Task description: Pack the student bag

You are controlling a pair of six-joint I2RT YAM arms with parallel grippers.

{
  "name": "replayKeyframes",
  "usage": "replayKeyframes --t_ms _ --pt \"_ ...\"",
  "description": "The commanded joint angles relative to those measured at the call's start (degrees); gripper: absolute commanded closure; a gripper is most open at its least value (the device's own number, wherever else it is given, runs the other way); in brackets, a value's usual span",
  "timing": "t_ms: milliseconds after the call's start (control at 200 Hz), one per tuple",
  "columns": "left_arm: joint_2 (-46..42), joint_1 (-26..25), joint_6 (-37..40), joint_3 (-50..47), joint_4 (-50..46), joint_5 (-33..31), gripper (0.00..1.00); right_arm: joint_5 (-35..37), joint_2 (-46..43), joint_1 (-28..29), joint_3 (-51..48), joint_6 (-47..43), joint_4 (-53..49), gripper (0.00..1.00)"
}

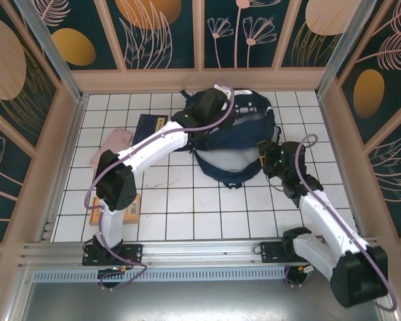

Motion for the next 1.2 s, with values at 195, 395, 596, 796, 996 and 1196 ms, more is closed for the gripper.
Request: replayKeyframes --t_ms 195,395,596,796,996,1196 --pt "-9.6 7.6 -13.7 -18.4 6.7 0.9 0.22 11.8 -3.5 -0.3 2.7 -13.2 -12.1 0.39" --pt "-11.7 18.3 -20.3 -28.9 6.6 -1.6 0.12 2.7 5.7 1.1 5.9 -18.8 -5.6 0.3" --pt "-7.6 26.1 -18.0 -28.4 8.2 3.5 0.09 -1.4 10.7 5.3 7.7 -22.0 0.6 0.12" --pt "0.2 30.1 -17.2 -22.6 5.6 5.4 0.08 -1.9 12.8 6.9 9.1 -22.3 2.2 0.05" --pt "4.1 30.5 -16.1 -20.6 3.7 6.4 0.02 -1.8 13.4 7.4 9.6 -22.3 1.7 0.02" --pt "4.5 30.2 -16.4 -22.4 1.6 8.3 0.02 -3.5 13.1 7.4 10.3 -21.4 1.5 0.01"
